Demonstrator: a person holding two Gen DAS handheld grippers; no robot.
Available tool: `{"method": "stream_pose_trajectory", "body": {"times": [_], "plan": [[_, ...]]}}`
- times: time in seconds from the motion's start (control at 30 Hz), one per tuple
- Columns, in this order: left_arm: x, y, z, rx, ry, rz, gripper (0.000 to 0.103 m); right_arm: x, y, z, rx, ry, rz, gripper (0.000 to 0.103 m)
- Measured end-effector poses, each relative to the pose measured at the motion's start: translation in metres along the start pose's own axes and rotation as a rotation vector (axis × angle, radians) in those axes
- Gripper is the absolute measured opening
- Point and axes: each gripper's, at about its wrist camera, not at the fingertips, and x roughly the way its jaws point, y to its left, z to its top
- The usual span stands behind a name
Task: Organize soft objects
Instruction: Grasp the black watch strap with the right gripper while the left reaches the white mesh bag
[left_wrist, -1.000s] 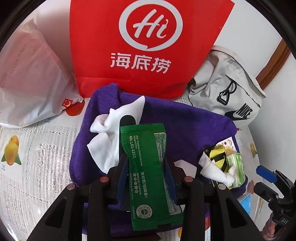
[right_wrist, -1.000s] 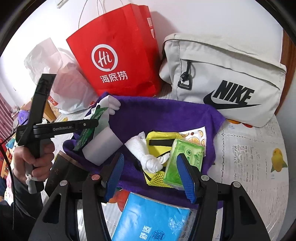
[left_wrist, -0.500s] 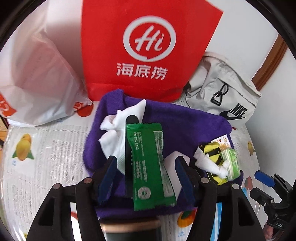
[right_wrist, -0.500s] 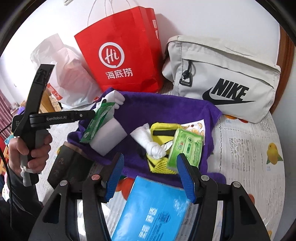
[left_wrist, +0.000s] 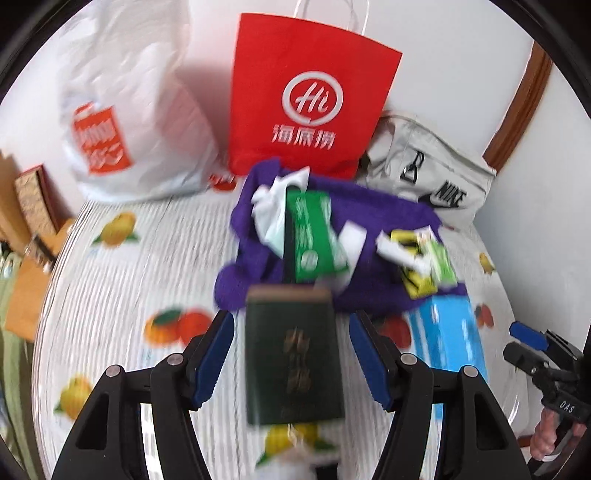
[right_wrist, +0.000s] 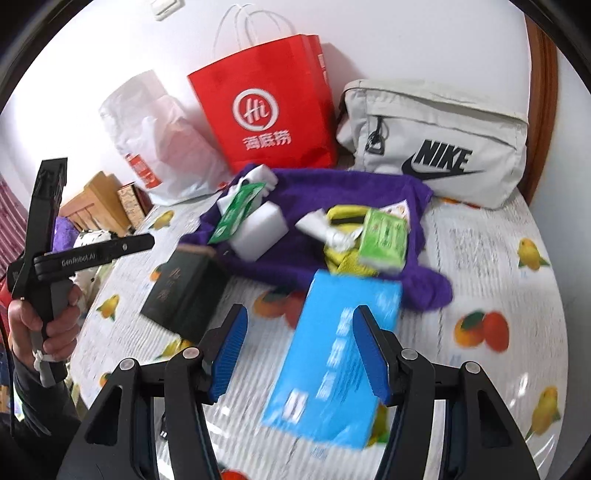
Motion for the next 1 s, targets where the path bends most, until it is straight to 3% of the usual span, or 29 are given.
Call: {"method": "stream_pose_trajectory", "body": {"times": [0.33, 0.73, 0.93, 1.0], "plan": [[-0.029, 0.026, -0.087, -0.035, 0.013, 0.072, 0.063, -0.001, 0.052, -0.069, -0.06, 0.05, 0.036, 0.059], [-0.043, 0.065, -0.143, -0.089, 0.014, 0.064, 0.063, 0.047, 0.127, -0.138, -0.143, 0.14, 0.101, 0.058], [-0.047, 0.086, -0.16, -0.112, 0.011, 0.066, 0.064, 0.073, 0.158, -0.152, -0.262, 0.167, 0.042, 0.049], [-0.045, 0.089, -0.164, -0.118, 0.019, 0.068, 0.064, 0.074, 0.165, -0.156, -0.295, 0.132, 0.01, 0.049]]}}
